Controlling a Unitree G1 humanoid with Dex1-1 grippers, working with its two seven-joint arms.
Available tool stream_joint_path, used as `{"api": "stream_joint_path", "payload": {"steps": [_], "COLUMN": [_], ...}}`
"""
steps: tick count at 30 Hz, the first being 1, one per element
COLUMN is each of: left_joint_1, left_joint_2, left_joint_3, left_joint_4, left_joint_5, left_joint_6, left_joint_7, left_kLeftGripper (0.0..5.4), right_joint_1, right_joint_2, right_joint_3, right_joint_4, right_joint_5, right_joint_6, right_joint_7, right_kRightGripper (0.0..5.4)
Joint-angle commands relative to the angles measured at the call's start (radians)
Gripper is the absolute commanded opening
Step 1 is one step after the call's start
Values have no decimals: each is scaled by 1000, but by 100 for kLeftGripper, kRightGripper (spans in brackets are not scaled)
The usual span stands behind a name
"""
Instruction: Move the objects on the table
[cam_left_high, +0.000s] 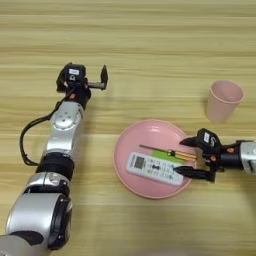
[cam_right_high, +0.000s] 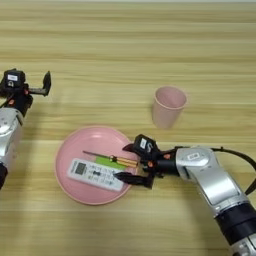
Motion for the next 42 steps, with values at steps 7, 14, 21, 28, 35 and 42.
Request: {"api": "stream_joint_path", "payload": {"steps": [7,14,21,28,35,42], "left_joint_1": [-16,-13,-12,-13,-14,-17], "left_joint_2": [4,0,-2,-2,-3,-4], "left_joint_3": [-2,-3,-2,-2,-2,-2], "left_joint_4": [4,4,2,3,4,10], "left_joint_5": [5,5,2,-1,0,1], "left_joint_6": [-1,-4,-4,-6,-7,-9], "left_joint_7": [-9,-10,-14,-16,-16,-13], "left_kLeftGripper": [540,540,540,540,540,540], "right_joint_1": [-8,-7,-7,-12,-32,-26], "right_joint_2": [-2,-2,1,6,32,31], "right_joint_3": [2,-1,-6,-20,-100,-257], "right_joint_4": [9,8,1,-18,-58,-119], "right_joint_5": [-21,-26,-27,-16,34,124], "right_joint_6": [3,-1,-7,-7,-5,17], "right_joint_7": [0,-2,-2,-8,-51,-126], "right_kRightGripper": [297,219,137,91,91,91]}}
